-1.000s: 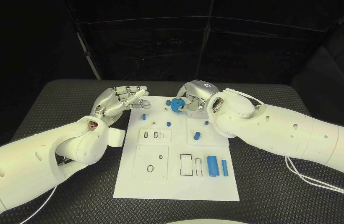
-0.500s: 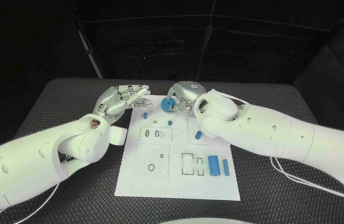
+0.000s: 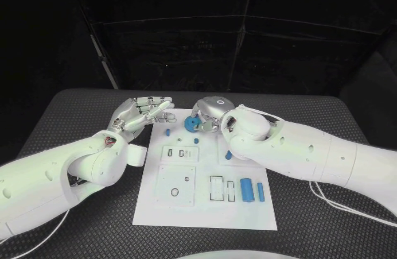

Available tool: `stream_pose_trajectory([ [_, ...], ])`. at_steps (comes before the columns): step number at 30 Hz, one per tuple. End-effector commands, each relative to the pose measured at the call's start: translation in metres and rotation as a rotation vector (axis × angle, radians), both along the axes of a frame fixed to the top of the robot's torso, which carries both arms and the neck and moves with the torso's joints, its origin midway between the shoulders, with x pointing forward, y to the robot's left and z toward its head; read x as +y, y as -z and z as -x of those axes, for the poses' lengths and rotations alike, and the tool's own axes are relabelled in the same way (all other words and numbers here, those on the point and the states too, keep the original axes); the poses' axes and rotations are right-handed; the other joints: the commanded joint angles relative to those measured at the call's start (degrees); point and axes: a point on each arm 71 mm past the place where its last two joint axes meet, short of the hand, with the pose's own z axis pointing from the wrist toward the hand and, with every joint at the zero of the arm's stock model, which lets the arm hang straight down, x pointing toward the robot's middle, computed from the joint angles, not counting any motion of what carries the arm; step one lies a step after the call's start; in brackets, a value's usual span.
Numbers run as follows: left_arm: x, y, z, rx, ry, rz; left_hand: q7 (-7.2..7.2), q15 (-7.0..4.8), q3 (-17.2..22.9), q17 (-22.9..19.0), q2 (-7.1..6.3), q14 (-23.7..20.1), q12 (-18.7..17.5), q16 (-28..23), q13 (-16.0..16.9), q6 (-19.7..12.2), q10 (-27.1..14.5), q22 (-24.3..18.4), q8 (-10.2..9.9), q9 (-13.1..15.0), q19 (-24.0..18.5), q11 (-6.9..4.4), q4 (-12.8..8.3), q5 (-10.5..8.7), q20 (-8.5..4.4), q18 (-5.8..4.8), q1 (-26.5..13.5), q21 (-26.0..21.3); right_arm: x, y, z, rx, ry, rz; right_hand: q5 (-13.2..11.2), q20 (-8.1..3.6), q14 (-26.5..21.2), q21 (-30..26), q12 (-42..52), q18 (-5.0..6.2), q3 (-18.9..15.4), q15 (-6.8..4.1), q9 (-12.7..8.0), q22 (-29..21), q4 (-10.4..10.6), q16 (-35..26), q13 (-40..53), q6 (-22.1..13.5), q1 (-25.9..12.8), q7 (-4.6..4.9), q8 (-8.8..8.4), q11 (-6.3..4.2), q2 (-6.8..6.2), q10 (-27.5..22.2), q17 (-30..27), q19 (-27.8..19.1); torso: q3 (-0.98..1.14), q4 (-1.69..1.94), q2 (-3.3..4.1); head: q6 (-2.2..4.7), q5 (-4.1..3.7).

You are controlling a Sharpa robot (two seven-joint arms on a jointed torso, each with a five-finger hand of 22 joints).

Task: Assemble the parts on the task board

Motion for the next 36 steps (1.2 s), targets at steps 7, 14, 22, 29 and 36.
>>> stream_pose_trajectory([
  [7, -0.001, -0.002, 0.0, -0.007, 0.011, 0.003, 0.12, 0.08, -0.08, 0.15, 0.59, 0.01, -0.4, -0.31, -0.06, 0.15, 0.08, -0.13, -0.35, -0.06, 0.51, 0.22, -0.42, -0.37, -0.07, 0.16, -0.1, 0.05, 0.001, 0.003, -0.001, 0.009, 0.004, 0.022, -5.15, 0.95, 5.49, 0.04, -2.07, -0.97, -0.31, 1.19, 1.91, -0.21, 1.28, 0.2, 7.6, -1.66, -4.29, 0.22, -5.84, 1.47, -2.91, 1.3, 12.75, -0.04, 0.01, 0.03, -0.01, -0.07, 0.0],
  [14, -0.001, -0.001, 0.0, -0.005, 0.012, 0.002, 0.2, 0.12, -0.18, 0.2, 0.6, -0.04, -0.55, -0.43, -0.07, 0.06, -0.04, -0.17, -0.5, -0.08, 0.5, 0.27, -0.51, -0.37, -0.05, 0.15, -0.1, 0.0, 0.002, 0.004, -0.002, 0.017, 0.009, 0.016, -6.41, 2.15, 5.51, 0.0, -2.84, -0.86, 1.36, 2.1, 2.23, -0.24, 6.03, 0.25, 6.75, -6.36, -8.22, 0.9, -8.37, 2.27, -7.45, 0.56, 12.89, -0.18, 0.0, 0.03, -0.01, -0.01, -0.02],
  [22, -0.001, -0.001, 0.0, -0.003, 0.012, 0.002, 0.24, 0.14, -0.23, 0.23, 0.61, -0.06, -0.62, -0.48, -0.08, 0.0, -0.09, -0.19, -0.58, -0.08, 0.5, 0.3, -0.55, -0.37, -0.05, 0.14, -0.1, -0.02, 0.002, 0.007, -0.003, 0.048, 0.011, 0.032, -3.41, 2.3, 5.56, 0.16, -2.4, -0.91, 0.43, 2.19, 2.55, 0.1, 7.76, 0.33, 7.25, -4.42, -10.62, 0.91, -7.71, 2.32, -6.19, 0.86, 13.13, -0.01, 0.02, 0.02, -0.04, -0.04, -0.05],
  [29, 0.0, -0.001, 0.0, -0.002, 0.012, 0.001, 0.28, 0.16, -0.28, 0.26, 0.62, -0.08, -0.69, -0.53, -0.08, -0.05, -0.16, -0.21, -0.66, -0.09, 0.49, 0.34, -0.59, -0.37, -0.04, 0.13, -0.12, -0.05, 0.0, 0.009, -0.003, 0.077, 0.014, 0.039, -2.77, 2.23, 5.6, 0.25, -2.11, -0.93, 0.05, 2.09, 2.58, 0.28, 7.81, 0.4, 7.59, -3.58, -11.93, 0.74, -7.56, 2.19, -5.16, 1.07, 13.35, 0.07, 0.02, 0.06, -0.02, -0.04, -0.08],
  [36, 0.0, -0.001, 0.0, -0.002, 0.011, 0.0, 0.28, 0.16, -0.28, 0.26, 0.62, -0.08, -0.7, -0.54, -0.08, -0.06, -0.16, -0.21, -0.67, -0.09, 0.49, 0.34, -0.59, -0.37, -0.03, 0.13, -0.12, -0.05, -0.01, -0.002, -0.002, -0.021, 0.021, -0.106, -2.2, 2.17, 5.65, 0.39, -1.64, -0.98, -0.68, 2.05, 2.47, 0.55, 7.78, 0.48, 8.14, -3.27, -13.94, 0.74, -7.78, 2.17, -4.29, 1.45, 13.59, 0.22, 0.12, -0.05, -0.05, 0.24, -0.05],
])
